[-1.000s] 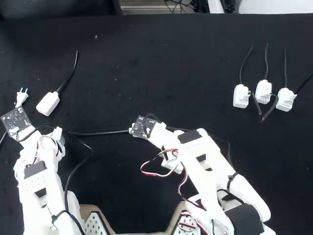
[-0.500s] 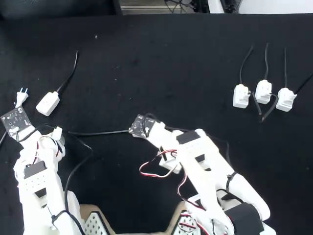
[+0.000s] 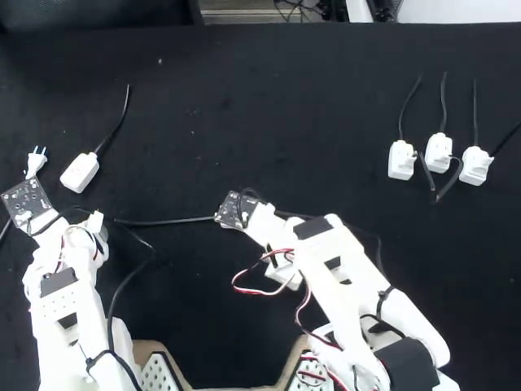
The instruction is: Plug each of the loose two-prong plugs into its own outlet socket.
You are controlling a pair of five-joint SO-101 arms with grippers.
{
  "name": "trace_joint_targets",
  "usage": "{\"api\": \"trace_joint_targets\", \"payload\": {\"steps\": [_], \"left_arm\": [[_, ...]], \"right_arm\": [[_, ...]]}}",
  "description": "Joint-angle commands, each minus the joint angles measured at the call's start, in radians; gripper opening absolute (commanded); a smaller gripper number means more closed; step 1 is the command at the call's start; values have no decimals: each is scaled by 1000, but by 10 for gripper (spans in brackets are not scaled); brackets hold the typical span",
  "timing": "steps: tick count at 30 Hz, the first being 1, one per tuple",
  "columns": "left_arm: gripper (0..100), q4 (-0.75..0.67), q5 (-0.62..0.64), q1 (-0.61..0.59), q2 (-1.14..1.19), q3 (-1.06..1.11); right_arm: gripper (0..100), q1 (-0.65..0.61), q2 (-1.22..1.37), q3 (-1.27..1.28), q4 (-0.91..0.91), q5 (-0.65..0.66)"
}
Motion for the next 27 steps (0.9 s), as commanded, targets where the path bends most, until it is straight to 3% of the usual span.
{"api": "trace_joint_targets", "payload": {"steps": [1, 4, 8, 13, 21, 27], "left_arm": [[213, -18, 2, 18, -15, -41], [213, -18, 2, 18, -15, -41], [213, -17, 2, 18, -15, -41], [213, -17, 2, 18, -15, -41], [213, -14, 2, 19, -15, -41], [213, -18, 0, 79, -15, -50]], "right_arm": [[11, -17, -111, -163, 195, -61], [11, -17, -225, -245, 276, -68], [11, -44, -354, -213, 236, -69], [11, -143, -435, -41, 21, -86], [11, -308, -443, 2, -226, -278], [11, -342, -443, 67, -400, -295]]}}
